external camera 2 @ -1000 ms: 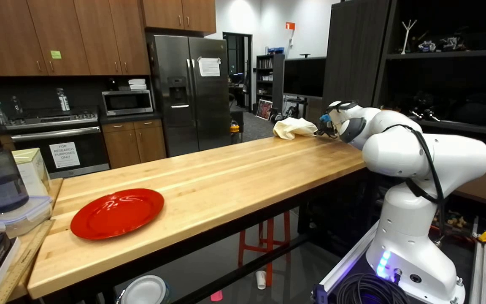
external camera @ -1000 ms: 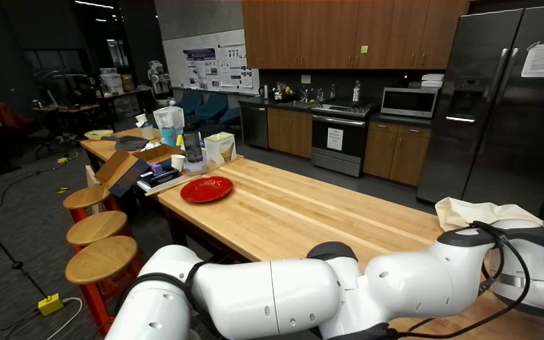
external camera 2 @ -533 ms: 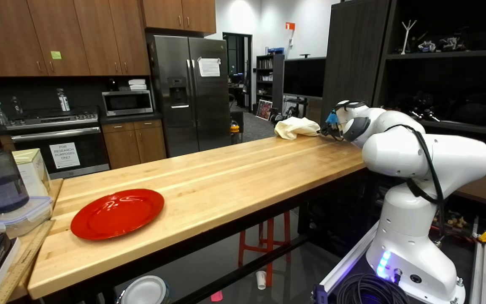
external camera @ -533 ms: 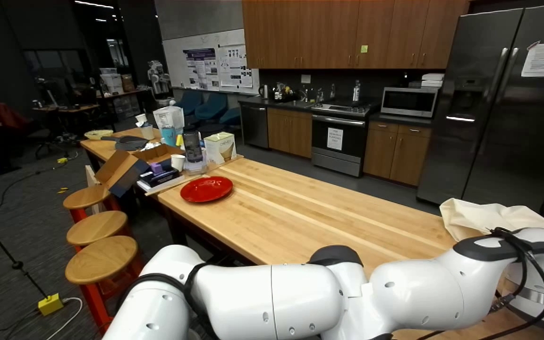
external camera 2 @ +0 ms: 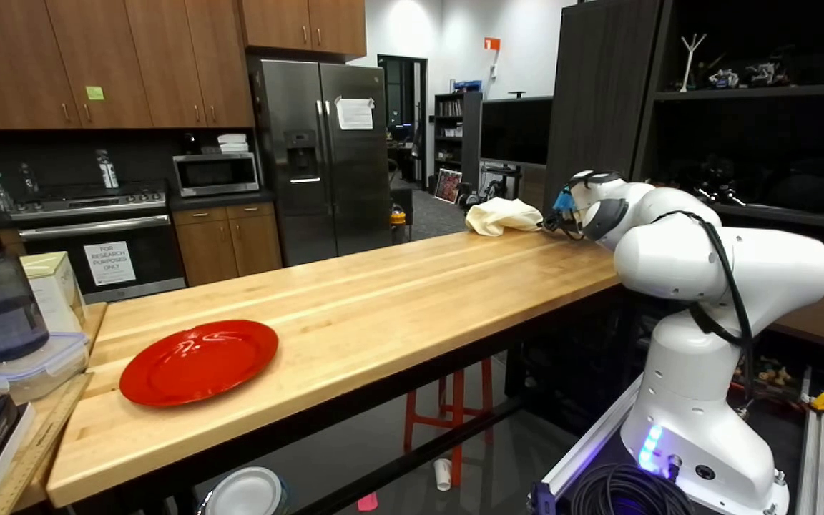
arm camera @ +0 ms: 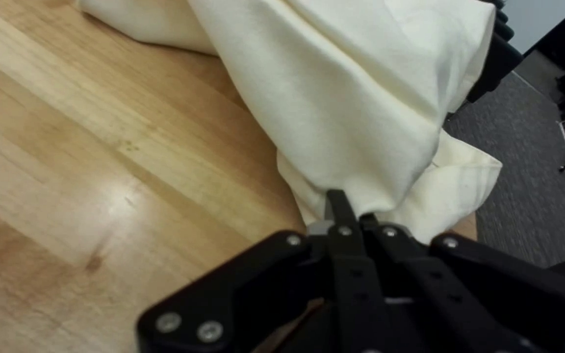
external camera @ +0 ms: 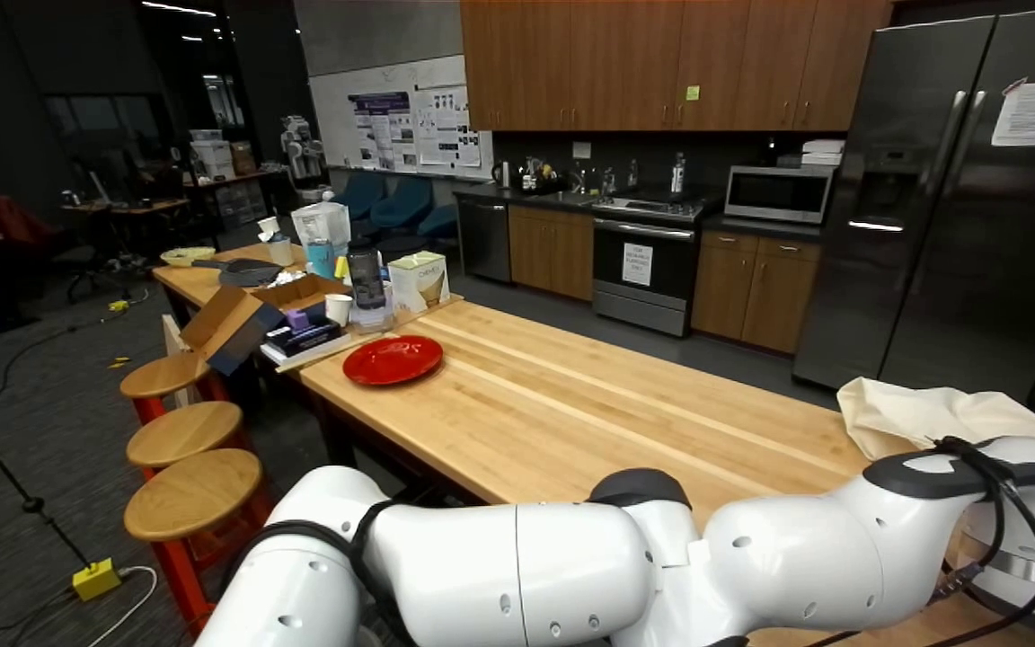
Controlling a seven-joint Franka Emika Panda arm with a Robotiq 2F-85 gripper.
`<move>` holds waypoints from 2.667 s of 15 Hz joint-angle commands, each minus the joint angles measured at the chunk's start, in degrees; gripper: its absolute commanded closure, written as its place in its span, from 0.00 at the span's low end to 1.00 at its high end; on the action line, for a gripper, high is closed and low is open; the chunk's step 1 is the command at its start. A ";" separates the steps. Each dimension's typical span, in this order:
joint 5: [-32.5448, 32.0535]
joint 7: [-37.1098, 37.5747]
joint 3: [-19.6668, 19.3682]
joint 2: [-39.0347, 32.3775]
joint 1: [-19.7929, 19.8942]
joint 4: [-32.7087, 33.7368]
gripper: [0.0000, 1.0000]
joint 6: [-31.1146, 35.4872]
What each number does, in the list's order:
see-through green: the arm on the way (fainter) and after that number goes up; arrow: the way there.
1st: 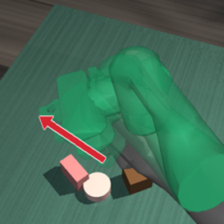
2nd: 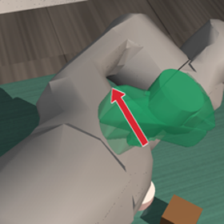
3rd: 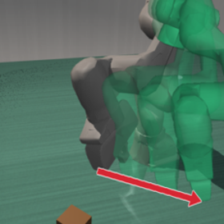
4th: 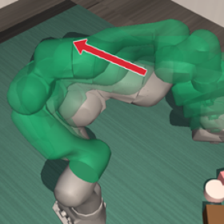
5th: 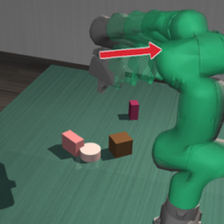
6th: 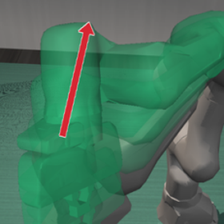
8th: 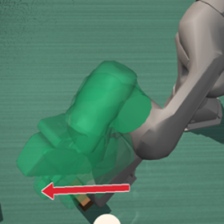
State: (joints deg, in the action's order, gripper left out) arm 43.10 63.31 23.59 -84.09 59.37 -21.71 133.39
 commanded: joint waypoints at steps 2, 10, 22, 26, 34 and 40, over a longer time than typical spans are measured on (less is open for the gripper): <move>0.62 -13.03 0.83 0.00 0.93 -0.25 0.99 -6.53; 5.72 -40.69 1.65 0.03 4.45 1.02 0.99 -18.27; 12.70 -69.98 0.70 0.04 11.19 0.18 0.99 -35.35; 11.27 -66.41 -1.98 0.18 11.42 0.50 0.99 -38.26; 9.42 -55.47 -6.54 0.49 8.82 0.33 0.99 -36.63; 9.94 -53.76 -6.13 1.07 9.69 -0.08 0.99 -39.28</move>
State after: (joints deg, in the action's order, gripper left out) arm 53.22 8.45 17.59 -83.98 68.31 -21.32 96.32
